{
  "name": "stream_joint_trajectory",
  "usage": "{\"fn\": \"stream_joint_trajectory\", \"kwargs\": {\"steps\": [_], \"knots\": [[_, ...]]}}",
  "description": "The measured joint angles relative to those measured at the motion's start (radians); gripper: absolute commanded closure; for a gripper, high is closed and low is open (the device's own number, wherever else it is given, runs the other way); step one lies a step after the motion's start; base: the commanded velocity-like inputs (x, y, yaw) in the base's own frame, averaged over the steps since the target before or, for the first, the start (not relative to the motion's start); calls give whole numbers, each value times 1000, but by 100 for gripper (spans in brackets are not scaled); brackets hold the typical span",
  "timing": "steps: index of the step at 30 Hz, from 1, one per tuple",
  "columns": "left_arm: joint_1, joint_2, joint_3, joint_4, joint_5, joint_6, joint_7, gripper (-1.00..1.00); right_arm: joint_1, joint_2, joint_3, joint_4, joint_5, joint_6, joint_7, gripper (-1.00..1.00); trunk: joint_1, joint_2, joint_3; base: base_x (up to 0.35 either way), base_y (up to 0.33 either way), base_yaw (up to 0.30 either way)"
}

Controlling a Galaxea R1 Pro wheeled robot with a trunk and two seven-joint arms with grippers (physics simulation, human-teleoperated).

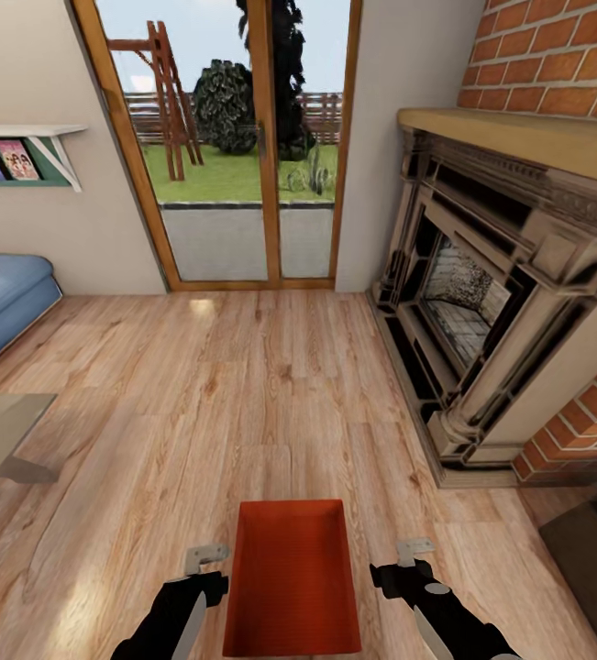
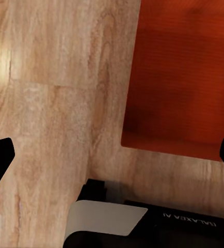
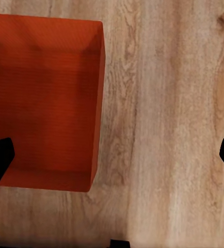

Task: Move the two storage containers from the living room to the garage. In the garage, place one container on the floor and stack the other container on top of it (either order is fine).

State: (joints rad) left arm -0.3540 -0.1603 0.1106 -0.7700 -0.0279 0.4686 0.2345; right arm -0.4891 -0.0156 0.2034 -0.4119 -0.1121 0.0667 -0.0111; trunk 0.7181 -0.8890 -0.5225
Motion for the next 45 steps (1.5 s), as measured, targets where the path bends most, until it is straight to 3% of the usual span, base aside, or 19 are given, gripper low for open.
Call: {"fn": "stream_joint_trajectory", "kwargs": {"steps": [45], "knots": [[0,-3,0,0,1,-1,0,-100,0,0,1,0,3,0,0,-100,173,-315,-147,-28,0,12]]}}
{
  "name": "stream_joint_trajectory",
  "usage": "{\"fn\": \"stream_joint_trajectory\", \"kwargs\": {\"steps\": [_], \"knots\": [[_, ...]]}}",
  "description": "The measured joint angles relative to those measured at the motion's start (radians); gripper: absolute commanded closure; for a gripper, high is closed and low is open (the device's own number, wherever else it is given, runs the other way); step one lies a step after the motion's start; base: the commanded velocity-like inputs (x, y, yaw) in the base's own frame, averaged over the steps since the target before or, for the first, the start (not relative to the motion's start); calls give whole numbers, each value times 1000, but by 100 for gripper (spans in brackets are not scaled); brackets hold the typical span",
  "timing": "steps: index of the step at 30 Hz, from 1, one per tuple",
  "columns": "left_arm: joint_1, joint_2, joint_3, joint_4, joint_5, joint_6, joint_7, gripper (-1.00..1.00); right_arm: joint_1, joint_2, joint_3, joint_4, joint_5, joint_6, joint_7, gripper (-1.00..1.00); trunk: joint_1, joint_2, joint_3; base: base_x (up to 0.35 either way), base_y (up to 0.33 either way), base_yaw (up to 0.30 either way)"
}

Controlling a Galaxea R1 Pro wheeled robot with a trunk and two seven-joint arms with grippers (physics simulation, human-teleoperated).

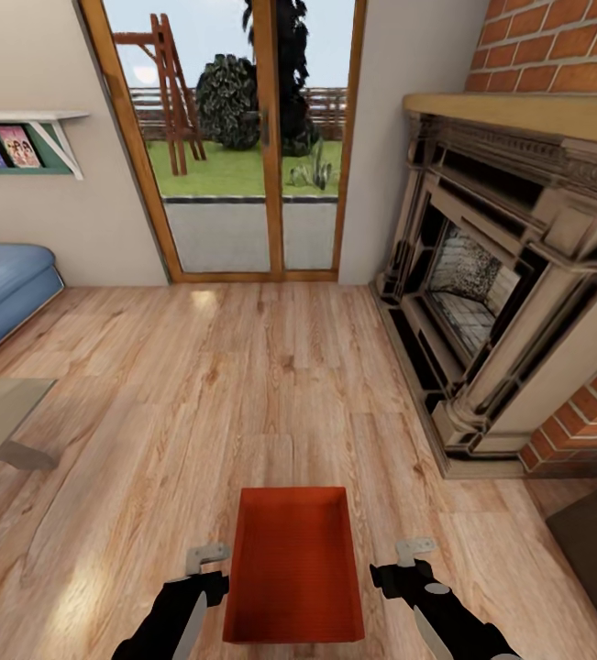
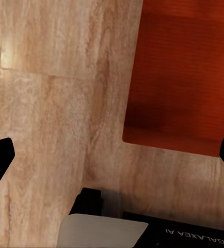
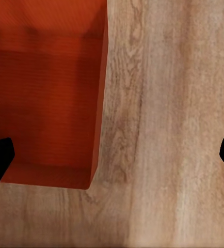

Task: Move the two storage containers from the living room to the garage. In the garage, place one container on the floor and stack the other container on top of it (either order is fine).

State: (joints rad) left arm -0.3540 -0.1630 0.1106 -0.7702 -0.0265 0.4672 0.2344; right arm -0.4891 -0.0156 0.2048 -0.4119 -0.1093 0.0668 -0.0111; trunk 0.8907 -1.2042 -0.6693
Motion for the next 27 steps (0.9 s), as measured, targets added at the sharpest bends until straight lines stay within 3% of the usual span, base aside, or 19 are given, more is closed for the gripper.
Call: {"fn": "stream_joint_trajectory", "kwargs": {"steps": [27], "knots": [[0,0,0,-1,0,0,0,-100,0,0,0,0,0,0,0,-100,104,-189,-85,22,0,0]]}}
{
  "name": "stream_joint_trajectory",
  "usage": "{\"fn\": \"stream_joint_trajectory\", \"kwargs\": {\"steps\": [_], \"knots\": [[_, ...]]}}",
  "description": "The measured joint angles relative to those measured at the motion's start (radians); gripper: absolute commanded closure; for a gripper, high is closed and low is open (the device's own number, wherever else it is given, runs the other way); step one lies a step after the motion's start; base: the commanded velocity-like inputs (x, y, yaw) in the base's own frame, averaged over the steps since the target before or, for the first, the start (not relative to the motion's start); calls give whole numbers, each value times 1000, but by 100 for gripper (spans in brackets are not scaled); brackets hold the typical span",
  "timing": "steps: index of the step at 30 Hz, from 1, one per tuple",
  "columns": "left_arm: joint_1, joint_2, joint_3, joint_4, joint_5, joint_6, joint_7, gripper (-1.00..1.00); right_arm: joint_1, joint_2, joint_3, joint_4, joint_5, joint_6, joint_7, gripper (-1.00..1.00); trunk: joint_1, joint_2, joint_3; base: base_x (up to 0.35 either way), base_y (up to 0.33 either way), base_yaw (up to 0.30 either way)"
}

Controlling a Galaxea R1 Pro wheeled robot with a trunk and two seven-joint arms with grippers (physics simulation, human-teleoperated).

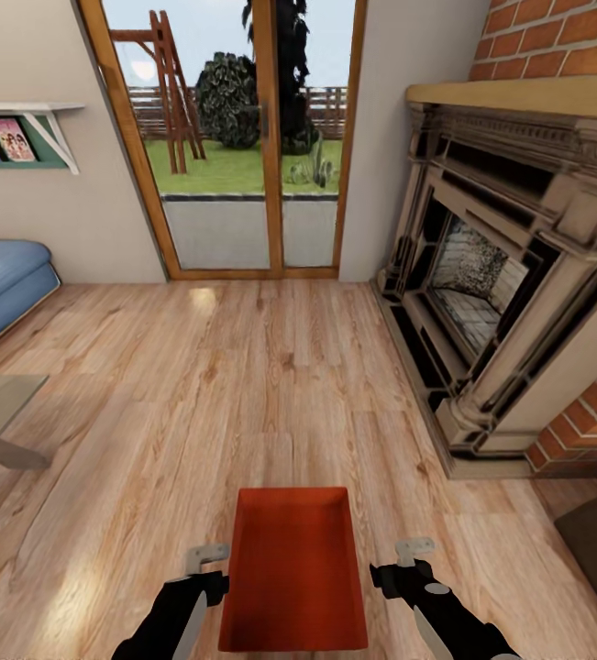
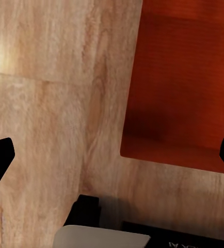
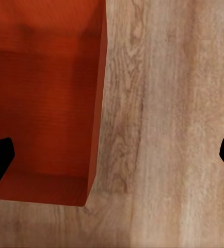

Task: Move the two storage containers from the living room to the garage. In the garage, place one container on the floor and stack the other container on top of it (either order is fine).

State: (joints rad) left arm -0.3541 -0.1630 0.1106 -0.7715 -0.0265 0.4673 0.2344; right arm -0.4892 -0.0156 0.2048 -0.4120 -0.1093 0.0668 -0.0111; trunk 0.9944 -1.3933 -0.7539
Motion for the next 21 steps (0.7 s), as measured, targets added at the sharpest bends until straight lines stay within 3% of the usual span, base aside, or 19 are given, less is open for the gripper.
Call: {"fn": "stream_joint_trajectory", "kwargs": {"steps": [21], "knots": [[0,-1,0,1,0,-1,0,-100,0,0,0,11,2,-46,0,-100,80,-147,-66,-26,0,0]]}}
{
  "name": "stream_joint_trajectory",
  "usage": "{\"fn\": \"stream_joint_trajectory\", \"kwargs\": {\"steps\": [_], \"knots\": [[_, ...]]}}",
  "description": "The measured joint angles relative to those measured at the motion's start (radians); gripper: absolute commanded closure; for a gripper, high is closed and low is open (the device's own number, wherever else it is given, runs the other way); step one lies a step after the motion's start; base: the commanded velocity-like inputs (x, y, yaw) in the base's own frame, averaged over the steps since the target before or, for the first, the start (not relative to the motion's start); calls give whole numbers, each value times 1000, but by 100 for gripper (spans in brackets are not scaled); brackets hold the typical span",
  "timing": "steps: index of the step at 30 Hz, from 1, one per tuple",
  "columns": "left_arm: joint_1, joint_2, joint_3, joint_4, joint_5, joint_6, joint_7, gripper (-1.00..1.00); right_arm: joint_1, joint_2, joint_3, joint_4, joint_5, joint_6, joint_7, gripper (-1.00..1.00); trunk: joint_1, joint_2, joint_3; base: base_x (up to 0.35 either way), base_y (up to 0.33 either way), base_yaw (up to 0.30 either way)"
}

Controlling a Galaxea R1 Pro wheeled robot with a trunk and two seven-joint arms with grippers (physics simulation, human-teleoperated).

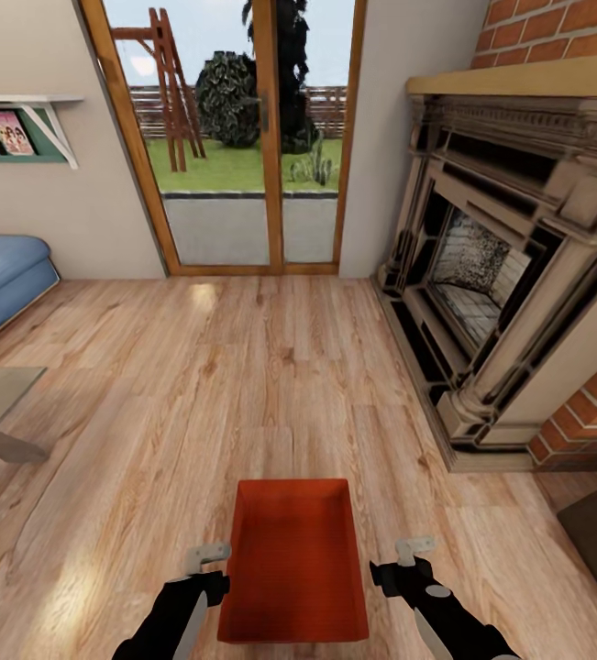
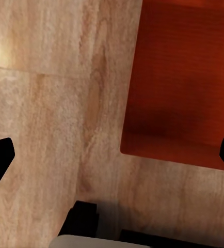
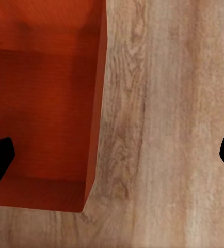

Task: Move the two storage containers from the living room to the garage. In the garage, place one container on the floor and stack the other container on top of it (either order is fine).

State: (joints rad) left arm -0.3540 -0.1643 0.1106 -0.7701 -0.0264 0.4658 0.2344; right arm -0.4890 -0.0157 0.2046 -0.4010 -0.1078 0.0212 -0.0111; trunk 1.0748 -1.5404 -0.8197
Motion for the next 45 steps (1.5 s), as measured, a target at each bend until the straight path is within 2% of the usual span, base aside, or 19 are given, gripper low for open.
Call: {"fn": "stream_joint_trajectory", "kwargs": {"steps": [38,45], "knots": [[0,-5,0,1,0,2,-1,-100,0,0,0,3,0,0,0,-100,146,-266,-119,23,0,0],[-1,-1,-1,0,-1,6,-21,-100,0,0,0,1,6,0,0,-100,173,-315,-141,0,0,0]]}}
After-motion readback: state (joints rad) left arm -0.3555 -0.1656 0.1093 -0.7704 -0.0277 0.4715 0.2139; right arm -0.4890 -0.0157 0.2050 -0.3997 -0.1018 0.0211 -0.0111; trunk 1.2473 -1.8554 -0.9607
